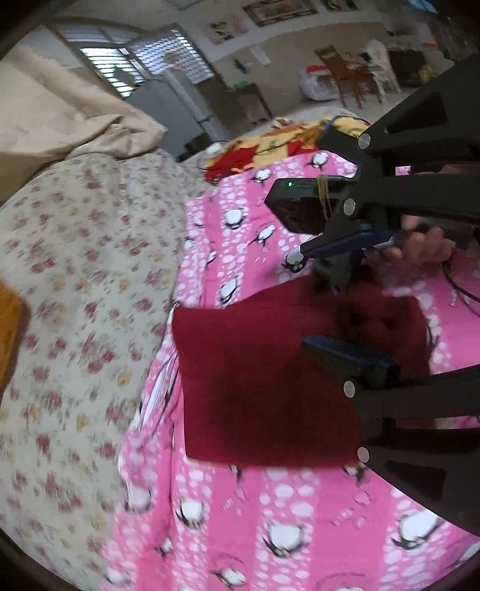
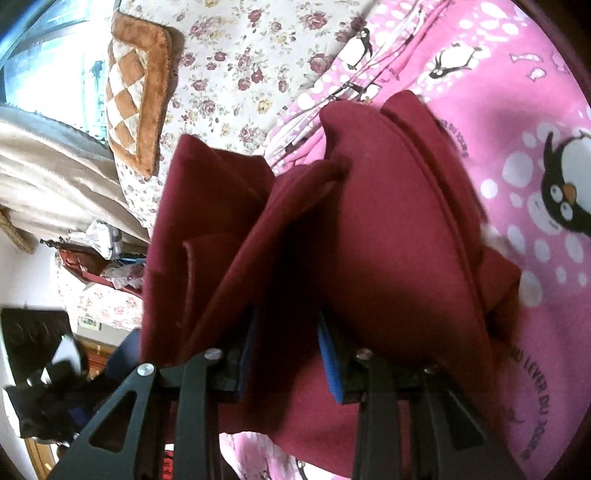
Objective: Fold small clothes
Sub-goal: 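Lower the folded hem onto the collar with both tools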
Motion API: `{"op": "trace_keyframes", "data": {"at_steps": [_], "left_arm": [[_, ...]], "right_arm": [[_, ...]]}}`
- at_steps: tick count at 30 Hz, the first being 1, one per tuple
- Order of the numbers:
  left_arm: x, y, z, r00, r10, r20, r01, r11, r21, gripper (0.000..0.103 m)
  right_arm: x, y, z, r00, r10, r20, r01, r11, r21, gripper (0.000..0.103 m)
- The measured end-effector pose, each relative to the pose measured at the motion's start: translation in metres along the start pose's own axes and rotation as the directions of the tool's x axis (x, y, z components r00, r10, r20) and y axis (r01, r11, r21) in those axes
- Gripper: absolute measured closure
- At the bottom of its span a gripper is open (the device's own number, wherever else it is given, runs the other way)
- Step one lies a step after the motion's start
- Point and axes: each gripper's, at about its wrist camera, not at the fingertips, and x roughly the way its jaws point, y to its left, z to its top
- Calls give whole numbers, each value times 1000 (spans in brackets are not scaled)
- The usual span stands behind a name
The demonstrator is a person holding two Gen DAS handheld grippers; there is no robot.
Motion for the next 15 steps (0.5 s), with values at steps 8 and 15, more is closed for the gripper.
{"op": "trace_keyframes", "data": {"at_steps": [8,15], "left_arm": [[6,44,-30,997,81,-13,-82,993,-84,81],[39,43,-50,988,135,-72,-139,989,-56,81]], "right_arm": [[-20,-22,-1,987,118,113,-135,977,165,66],[-28,-30,-3,964,192,184,-232,945,229,53]]}}
